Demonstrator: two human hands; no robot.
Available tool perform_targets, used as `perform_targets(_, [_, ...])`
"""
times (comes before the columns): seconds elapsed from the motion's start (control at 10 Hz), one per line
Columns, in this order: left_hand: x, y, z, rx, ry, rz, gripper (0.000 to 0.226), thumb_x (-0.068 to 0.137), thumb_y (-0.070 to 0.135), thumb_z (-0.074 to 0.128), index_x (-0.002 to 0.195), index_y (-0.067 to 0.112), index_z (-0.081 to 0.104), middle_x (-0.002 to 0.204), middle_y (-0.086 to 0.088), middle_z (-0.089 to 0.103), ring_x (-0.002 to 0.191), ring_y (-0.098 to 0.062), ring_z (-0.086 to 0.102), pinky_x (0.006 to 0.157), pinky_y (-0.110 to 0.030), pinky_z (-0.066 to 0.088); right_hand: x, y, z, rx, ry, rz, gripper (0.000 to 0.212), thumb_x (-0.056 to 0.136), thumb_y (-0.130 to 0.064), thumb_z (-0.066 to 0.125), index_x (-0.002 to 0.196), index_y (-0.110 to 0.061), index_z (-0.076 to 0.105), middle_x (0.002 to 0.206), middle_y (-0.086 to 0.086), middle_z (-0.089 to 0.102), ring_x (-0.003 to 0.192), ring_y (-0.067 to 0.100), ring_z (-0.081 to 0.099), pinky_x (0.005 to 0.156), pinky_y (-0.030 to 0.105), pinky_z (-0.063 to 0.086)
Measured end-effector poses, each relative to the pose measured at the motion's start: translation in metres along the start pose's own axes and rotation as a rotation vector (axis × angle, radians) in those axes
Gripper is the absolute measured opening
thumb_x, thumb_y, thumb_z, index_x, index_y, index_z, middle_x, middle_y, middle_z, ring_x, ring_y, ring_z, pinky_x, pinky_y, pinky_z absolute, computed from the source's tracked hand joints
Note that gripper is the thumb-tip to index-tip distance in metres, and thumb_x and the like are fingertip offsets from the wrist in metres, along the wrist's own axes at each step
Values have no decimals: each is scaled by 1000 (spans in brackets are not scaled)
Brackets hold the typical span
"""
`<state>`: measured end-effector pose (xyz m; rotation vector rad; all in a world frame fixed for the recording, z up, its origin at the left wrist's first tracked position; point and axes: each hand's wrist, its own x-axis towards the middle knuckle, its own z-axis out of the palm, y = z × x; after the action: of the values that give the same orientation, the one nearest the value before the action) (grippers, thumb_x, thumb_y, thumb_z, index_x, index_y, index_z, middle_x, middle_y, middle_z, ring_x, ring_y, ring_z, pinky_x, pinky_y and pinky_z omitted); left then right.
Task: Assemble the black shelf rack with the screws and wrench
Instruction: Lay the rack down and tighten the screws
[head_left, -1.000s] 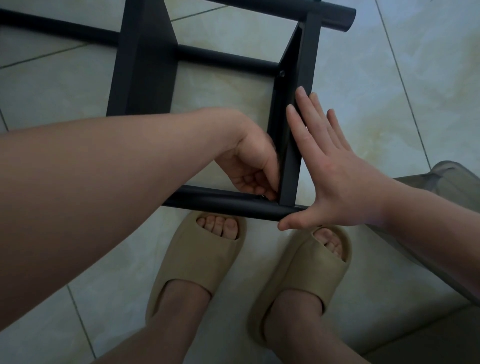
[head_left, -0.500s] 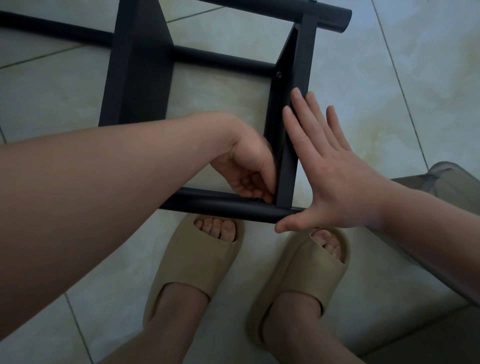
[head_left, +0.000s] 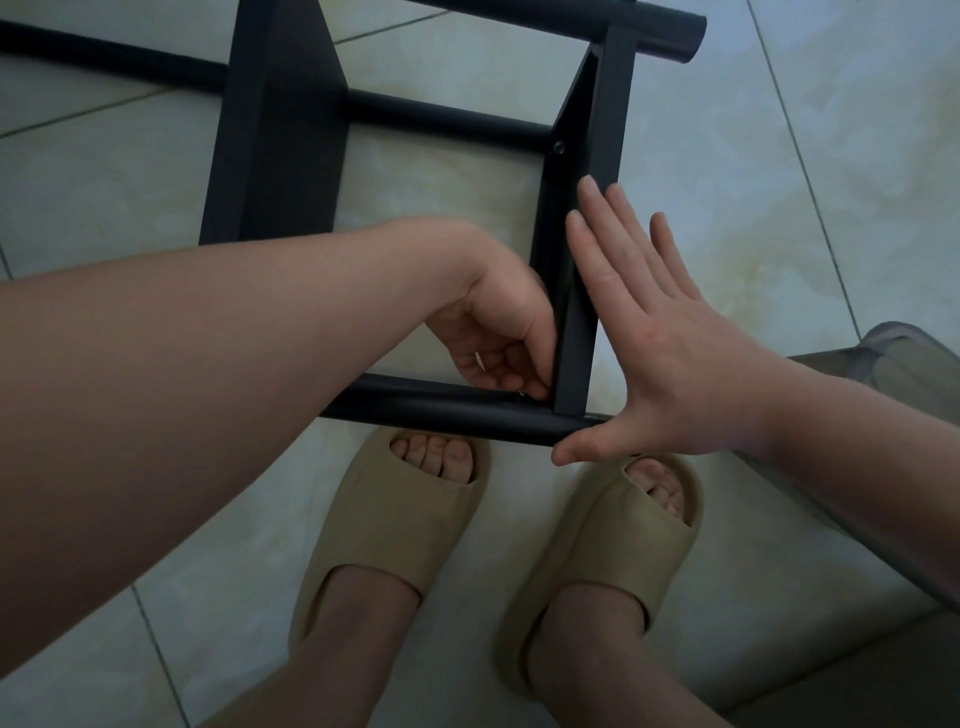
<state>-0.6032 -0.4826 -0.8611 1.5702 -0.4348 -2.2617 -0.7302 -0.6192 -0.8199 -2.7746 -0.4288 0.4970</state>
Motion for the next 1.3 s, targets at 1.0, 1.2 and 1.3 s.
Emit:
perform_targets(1.0, [3,-12,-3,-29,-25,24,12,90,9,62,93,17,70,82,3,71,74,-10,60,73,-25,46,1,-4,-2,35,-20,19,146,65,-93,53,159,-1,-9,168,15,-19,154,28,-23,126,51,-7])
perform_targets(1.2, [0,-8,-4,-63,-68,30,13,86,10,63,94,16,70,87,2,72,78,-10,63,75,-25,47,1,-5,-3,31,-30,28,146,65,-92,54,159,-1,-10,168,14,-20,154,28,-23,126,50,-8])
perform_targets(1.3, [1,-10,-3,-40,-33,28,9,89,13,63,92,18,70,81,3,70,74,-11,61,74,-26,46,1,-5,-4,29,-36,27,146,65,-92,54,159,-1,-10,167,15,-20,154,29,-23,126,53,-7])
